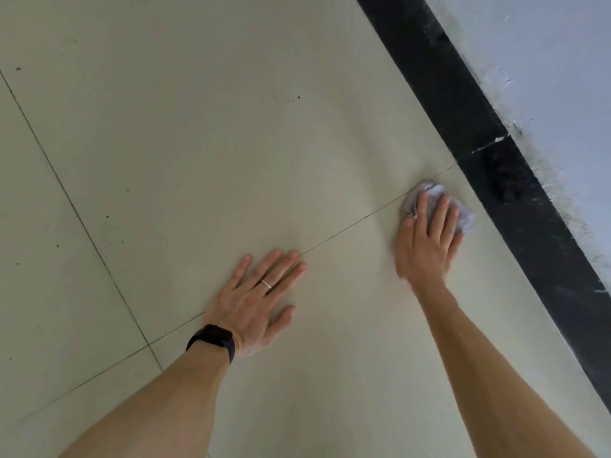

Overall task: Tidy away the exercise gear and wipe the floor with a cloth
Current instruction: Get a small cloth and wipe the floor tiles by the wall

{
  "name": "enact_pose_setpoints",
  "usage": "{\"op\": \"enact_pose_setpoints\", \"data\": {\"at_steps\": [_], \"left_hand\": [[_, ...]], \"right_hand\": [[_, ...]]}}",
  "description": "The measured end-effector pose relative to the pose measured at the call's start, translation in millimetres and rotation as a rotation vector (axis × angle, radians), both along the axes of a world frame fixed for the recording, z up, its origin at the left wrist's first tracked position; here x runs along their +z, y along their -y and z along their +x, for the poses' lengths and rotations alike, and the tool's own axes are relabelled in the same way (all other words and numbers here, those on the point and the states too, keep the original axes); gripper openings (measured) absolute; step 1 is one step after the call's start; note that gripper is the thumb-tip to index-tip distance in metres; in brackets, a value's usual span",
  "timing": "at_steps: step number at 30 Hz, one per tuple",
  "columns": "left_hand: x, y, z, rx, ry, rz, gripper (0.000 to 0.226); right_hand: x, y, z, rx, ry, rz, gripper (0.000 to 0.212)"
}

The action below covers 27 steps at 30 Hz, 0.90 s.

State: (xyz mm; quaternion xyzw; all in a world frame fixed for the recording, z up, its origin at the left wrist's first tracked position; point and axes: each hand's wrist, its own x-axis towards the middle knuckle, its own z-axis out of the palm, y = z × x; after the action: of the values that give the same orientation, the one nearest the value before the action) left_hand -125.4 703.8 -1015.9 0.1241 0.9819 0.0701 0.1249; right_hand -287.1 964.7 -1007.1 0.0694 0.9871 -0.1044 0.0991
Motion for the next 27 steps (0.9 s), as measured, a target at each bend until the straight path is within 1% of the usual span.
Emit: {"op": "enact_pose_setpoints", "data": {"at_steps": [2,5,6,7,8,9,10,11,13,14,15,16,17,18,20,21,22,24,27], "left_hand": [[0.9,-0.3,1.3,-0.003,0.015,0.005,0.073],[1.7,-1.1,-0.1,-0.004,0.038,0.009,0.071],[1.7,-0.8,0.4,-0.005,0.047,0.01,0.071],[2.2,-0.5,1.4,-0.006,0.055,0.011,0.071],[3.1,-0.9,1.7,-0.004,0.06,0.01,0.071],[3.8,-1.2,1.1,-0.001,0.065,0.008,0.071],[4.7,-1.2,0.2,0.0,0.071,0.006,0.07],[5.3,-0.9,0.0,0.001,0.072,0.005,0.07],[4.0,0.9,1.7,0.001,0.053,-0.006,0.07],[2.5,1.1,1.9,0.002,0.05,-0.002,0.07],[1.3,1.1,1.6,0.0,0.054,0.01,0.071],[0.1,0.8,2.0,-0.004,0.059,0.023,0.071],[-0.8,1.0,2.6,0.001,0.063,0.03,0.07],[-1.0,1.0,2.3,0.009,0.073,0.031,0.07],[2.0,1.5,1.6,0.021,0.1,0.028,0.071],[3.7,1.5,2.2,0.016,0.104,0.026,0.072],[4.5,1.2,2.6,0.008,0.102,0.026,0.072],[5.1,0.4,0.5,0.008,0.097,0.037,0.071],[7.5,1.0,1.3,0.012,0.077,0.044,0.071]], "right_hand": [[0.5,16.6,88.1,0.179,0.012,0.002,0.059],[8.1,40.1,226.3,0.515,0.052,-0.022,0.054],[12.6,41.9,256.3,0.596,0.071,-0.039,0.053],[15.6,39.1,268.9,0.658,0.086,-0.06,0.052],[16.5,32.5,264.3,0.695,0.104,-0.089,0.051],[13.9,24.8,250.7,0.701,0.094,-0.081,0.051],[10.1,17.2,232.0,0.649,0.076,-0.055,0.051],[6.4,7.7,207.5,0.506,0.06,-0.031,0.052],[1.1,-12.2,151.3,0.118,0.077,0.001,0.055],[0.1,-16.1,133.4,-0.034,0.099,0.001,0.055],[0.4,-13.5,129.6,-0.106,0.119,-0.005,0.056],[0.4,-4.5,140.6,-0.107,0.114,-0.002,0.056],[0.5,10.4,165.0,-0.052,0.104,0.004,0.057],[4.0,31.3,201.0,0.046,0.105,-0.009,0.057],[15.5,70.9,281.5,0.33,0.15,-0.048,0.056],[19.0,83.5,311.0,0.452,0.166,-0.057,0.055],[18.9,89.7,327.4,0.52,0.166,-0.062,0.055],[14.5,90.3,331.8,0.557,0.161,-0.062,0.055],[12.8,85.9,326.9,0.555,0.188,-0.092,0.055]]}}
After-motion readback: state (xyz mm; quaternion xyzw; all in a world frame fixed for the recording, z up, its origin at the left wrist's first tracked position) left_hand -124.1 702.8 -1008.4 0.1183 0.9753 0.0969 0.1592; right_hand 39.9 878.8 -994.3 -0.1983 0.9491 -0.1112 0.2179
